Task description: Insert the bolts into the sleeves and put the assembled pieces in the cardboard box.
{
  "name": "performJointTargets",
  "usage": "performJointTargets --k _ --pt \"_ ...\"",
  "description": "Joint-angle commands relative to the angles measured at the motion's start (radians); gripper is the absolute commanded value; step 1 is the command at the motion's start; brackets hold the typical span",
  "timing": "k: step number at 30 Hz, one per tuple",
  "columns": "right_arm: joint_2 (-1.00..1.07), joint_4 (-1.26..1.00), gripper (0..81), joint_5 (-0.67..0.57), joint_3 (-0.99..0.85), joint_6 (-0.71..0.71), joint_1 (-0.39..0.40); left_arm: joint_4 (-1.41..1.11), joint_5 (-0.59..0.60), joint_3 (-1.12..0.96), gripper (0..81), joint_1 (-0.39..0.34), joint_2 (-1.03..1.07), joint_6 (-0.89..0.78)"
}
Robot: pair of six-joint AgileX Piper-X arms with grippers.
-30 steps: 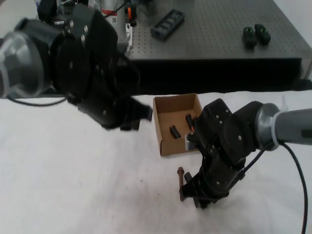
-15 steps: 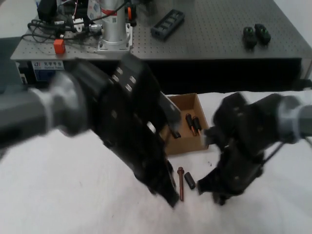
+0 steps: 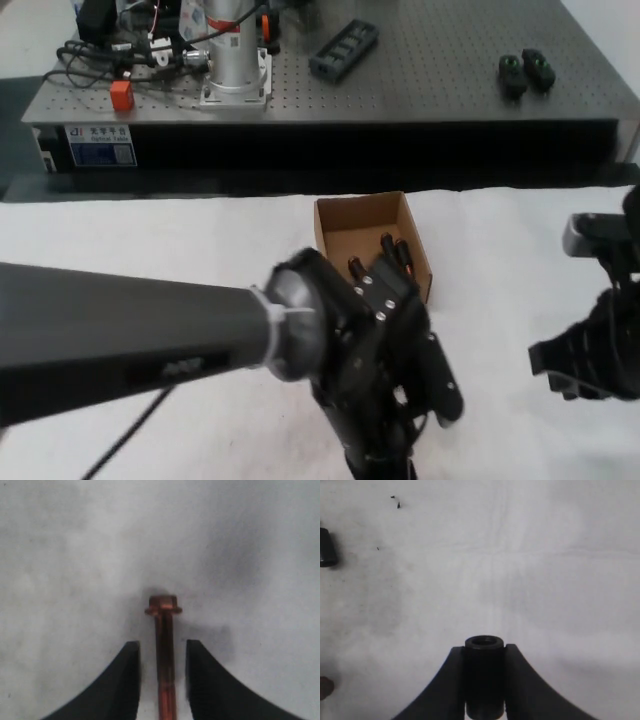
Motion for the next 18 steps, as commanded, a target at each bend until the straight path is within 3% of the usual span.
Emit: performJointTargets --k 1,14,18 --pt "-0.021 0.009 4.7 -0.012 0.009 -0.018 -0.006 0.013 -0.02 -0.059 23.4 -0.017 0.041 0.017" --pt "-0.022 0.031 4.7 -0.032 0.017 -0.026 -0.006 0.141 -0.072 -0.113 23.2 -0.029 0.124 0.07" --pt "-0.022 0.031 4.7 -0.032 0.017 -0.026 -0.006 0.141 -0.072 -0.113 13.7 -0.029 0.125 0.073"
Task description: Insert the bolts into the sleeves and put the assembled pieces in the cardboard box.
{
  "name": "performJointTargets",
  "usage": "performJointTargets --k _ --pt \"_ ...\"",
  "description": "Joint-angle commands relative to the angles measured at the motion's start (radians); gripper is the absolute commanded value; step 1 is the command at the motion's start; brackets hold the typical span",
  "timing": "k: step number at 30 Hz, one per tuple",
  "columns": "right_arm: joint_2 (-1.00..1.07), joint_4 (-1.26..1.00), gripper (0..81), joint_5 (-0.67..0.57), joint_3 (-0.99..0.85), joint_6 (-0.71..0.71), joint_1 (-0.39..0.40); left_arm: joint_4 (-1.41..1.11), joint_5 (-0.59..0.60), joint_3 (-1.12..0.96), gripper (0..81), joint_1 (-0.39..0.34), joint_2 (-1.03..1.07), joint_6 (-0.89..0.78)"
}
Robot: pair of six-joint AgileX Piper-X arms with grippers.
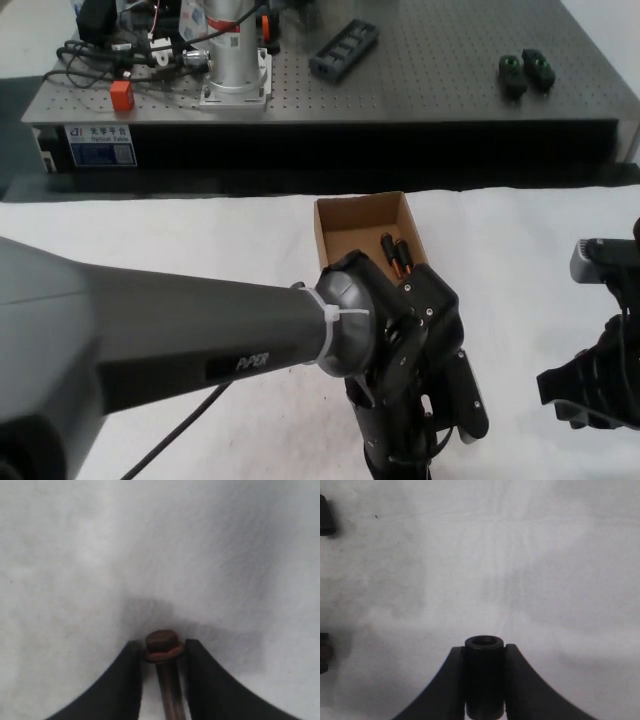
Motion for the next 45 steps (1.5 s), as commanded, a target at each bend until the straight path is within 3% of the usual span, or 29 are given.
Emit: performJointTargets --k 1,3,8,10,14,15,18,25,30,35,41,45 --pt "-0.01 0.0 4.7 -0.01 -0.001 -0.008 -0.005 0.043 -0.017 0.003 8.2 -0.002 0.023 0.008" --pt "-0.01 0.0 4.7 -0.01 -0.001 -0.008 -0.005 0.06 -0.017 0.003 0.4 -0.002 0.023 0.015" --pt "-0.01 0.0 4.7 -0.01 -0.001 -0.008 -0.005 0.067 -0.017 0.003 1.9 -0.002 0.023 -0.001" --pt "-0.01 0.0 4.7 -0.01 -0.001 -0.008 -0.005 0.073 -0.017 0.003 10.4 -0.002 0.023 -0.012" --pt "-0.01 0.0 4.7 -0.01 -0.001 -0.008 -0.005 0.117 -0.044 0.003 44.7 -0.002 0.023 -0.056" --pt "-0.01 0.0 4.7 -0.01 -0.001 -0.008 -0.005 0.129 -0.076 0.003 47.5 -0.002 0.023 -0.062" --pt "-0.01 0.0 4.7 -0.019 -0.001 -0.008 -0.005 0.169 -0.113 0.003 39.0 -0.002 0.023 -0.046" --pt "-0.01 0.0 4.7 -0.05 -0.001 -0.008 -0.005 0.14 -0.073 0.003 0.5 -0.002 0.023 -0.021" --pt "-0.01 0.0 4.7 -0.05 -0.001 -0.008 -0.005 0.118 -0.008 0.003 0.0 -0.002 0.023 -0.01" --pt "-0.054 0.0 4.7 -0.079 0.001 -0.059 -0.005 0.054 -0.059 0.003 0.7 0.021 -0.039 -0.188" --pt "-0.218 -0.01 4.7 -0.279 0.02 -0.058 -0.005 -0.158 0.065 0.035 0.7 0.126 -0.285 -0.479" --pt "-0.314 -0.036 4.7 -0.456 0.064 0.011 0.009 -0.347 0.074 0.142 0.7 0.187 -0.476 -0.631"
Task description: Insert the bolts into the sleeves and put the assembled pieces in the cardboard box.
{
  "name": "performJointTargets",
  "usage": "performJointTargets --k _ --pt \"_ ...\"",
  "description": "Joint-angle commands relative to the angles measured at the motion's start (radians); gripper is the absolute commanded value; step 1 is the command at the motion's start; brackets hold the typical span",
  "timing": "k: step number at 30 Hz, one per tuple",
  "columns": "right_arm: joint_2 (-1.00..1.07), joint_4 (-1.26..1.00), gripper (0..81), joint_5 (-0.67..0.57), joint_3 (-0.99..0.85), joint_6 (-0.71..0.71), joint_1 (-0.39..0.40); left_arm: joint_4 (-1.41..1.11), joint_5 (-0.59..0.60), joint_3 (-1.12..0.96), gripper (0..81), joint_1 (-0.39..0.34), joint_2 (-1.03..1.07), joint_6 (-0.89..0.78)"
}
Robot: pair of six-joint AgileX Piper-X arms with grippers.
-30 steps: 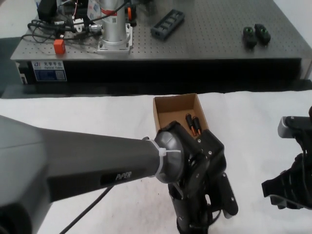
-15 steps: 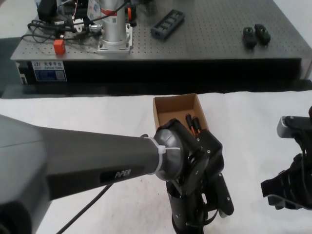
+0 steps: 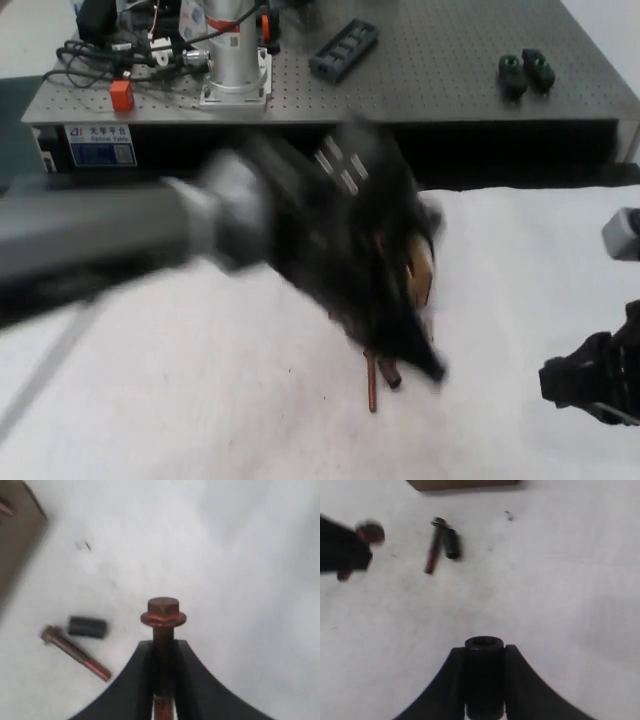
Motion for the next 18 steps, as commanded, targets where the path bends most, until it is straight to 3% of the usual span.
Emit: performJointTargets --k 1,4,9,13,18 --pt "-0.035 -0.038 4.7 -0.109 0.023 0.045 0.016 -0.105 0.021 0.06 0.7 0.005 -0.025 -0.097" --pt "-0.074 -0.144 4.7 -0.208 0.064 0.11 0.082 -0.3 0.114 0.163 0.7 0.033 -0.138 -0.237" --pt "-0.075 -0.431 4.7 -0.249 0.091 0.279 0.206 -0.57 0.225 0.297 0.7 0.045 -0.242 -0.433" --pt "-0.043 -0.644 4.7 -0.249 0.09 0.342 0.297 -0.659 0.254 0.331 0.7 0.045 -0.257 -0.519" --pt "-0.019 -0.757 4.7 -0.247 0.09 0.358 0.337 -0.659 0.276 0.33 0.7 0.045 -0.257 -0.524"
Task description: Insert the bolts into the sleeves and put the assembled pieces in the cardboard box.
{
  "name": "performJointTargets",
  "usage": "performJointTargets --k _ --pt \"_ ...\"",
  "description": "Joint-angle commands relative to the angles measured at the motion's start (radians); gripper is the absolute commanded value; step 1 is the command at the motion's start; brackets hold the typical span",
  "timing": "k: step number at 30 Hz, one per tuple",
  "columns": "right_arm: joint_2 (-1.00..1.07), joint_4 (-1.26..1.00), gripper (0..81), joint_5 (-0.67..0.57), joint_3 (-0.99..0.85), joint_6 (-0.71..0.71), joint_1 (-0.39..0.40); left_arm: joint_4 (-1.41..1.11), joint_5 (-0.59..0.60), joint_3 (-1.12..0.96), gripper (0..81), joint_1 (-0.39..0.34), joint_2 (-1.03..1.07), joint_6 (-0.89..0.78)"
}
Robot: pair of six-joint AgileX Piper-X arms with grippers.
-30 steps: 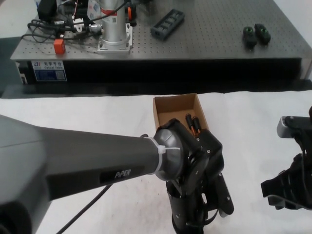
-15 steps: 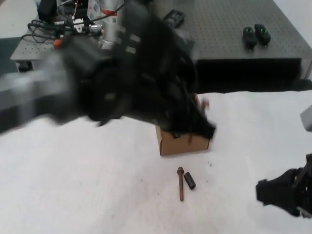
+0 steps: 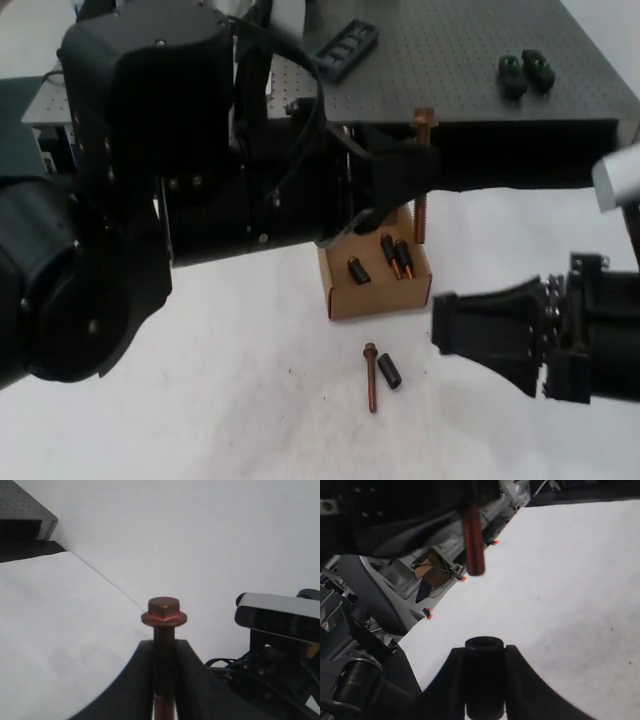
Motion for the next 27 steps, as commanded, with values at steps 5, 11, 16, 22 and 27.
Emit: performJointTargets --k 5,11,16,22,27 --pt "0.003 -0.072 4.7 -0.011 -0.004 0.008 0.008 -0.035 0.042 -0.004 0.7 0.002 -0.013 -0.018" --pt "0.037 -0.125 4.7 -0.009 -0.004 0.023 0.008 -0.042 0.087 -0.004 0.7 0.002 -0.013 -0.018" --pt "0.042 -0.196 4.7 0.021 -0.004 0.023 0.008 -0.042 0.087 -0.004 0.7 0.002 -0.013 -0.021" --pt "0.042 -0.202 4.7 0.037 -0.004 0.026 0.008 -0.042 0.087 -0.004 0.7 0.002 -0.013 -0.021" --pt "0.042 -0.247 4.7 0.07 -0.004 0.023 0.008 -0.042 0.089 -0.004 0.4 0.002 -0.013 -0.021"
